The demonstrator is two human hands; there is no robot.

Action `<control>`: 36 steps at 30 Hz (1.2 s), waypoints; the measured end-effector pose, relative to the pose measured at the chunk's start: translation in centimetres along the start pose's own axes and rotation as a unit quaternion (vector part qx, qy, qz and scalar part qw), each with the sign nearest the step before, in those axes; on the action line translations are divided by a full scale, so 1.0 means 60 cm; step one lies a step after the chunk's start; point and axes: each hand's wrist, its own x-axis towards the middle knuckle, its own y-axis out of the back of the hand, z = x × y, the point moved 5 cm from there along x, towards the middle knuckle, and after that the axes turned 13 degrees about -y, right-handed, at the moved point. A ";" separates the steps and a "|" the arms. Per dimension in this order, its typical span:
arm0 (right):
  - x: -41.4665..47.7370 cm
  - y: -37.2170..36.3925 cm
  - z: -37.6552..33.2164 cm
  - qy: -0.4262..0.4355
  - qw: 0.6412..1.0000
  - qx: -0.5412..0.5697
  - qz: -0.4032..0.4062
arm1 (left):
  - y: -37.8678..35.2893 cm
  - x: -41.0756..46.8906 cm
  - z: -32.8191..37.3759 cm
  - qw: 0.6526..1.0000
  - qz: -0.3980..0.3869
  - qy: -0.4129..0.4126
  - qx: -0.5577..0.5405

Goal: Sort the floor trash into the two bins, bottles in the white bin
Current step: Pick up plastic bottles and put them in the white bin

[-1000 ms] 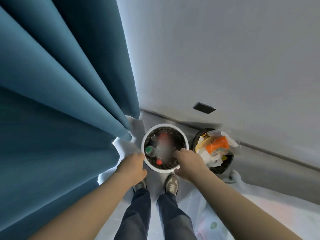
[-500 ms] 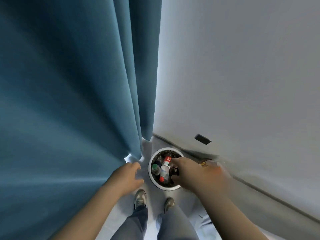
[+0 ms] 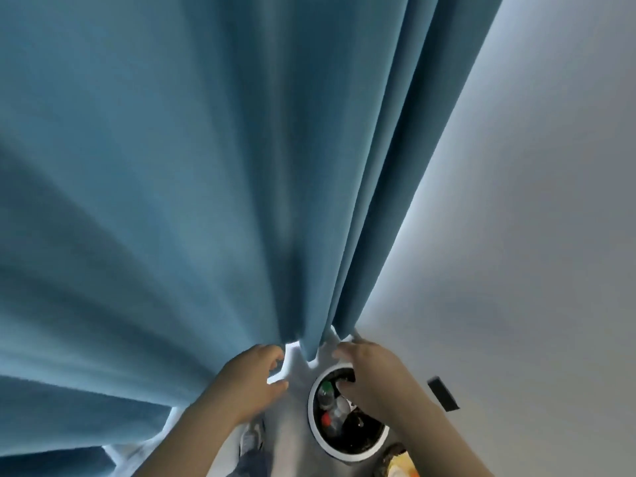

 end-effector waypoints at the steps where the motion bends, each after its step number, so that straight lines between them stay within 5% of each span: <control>1: 0.000 0.000 -0.010 0.019 1.000 -0.010 -0.006 | 0.000 -0.016 0.000 1.000 0.012 0.011 -0.001; 20: -0.053 -0.089 -0.336 0.327 0.930 -0.136 -0.097 | 0.019 -0.351 -0.110 0.936 0.204 0.279 -0.067; 36: -0.187 -0.279 -0.634 0.404 0.866 -0.255 -0.147 | -0.005 -0.667 -0.308 0.869 0.258 0.398 -0.139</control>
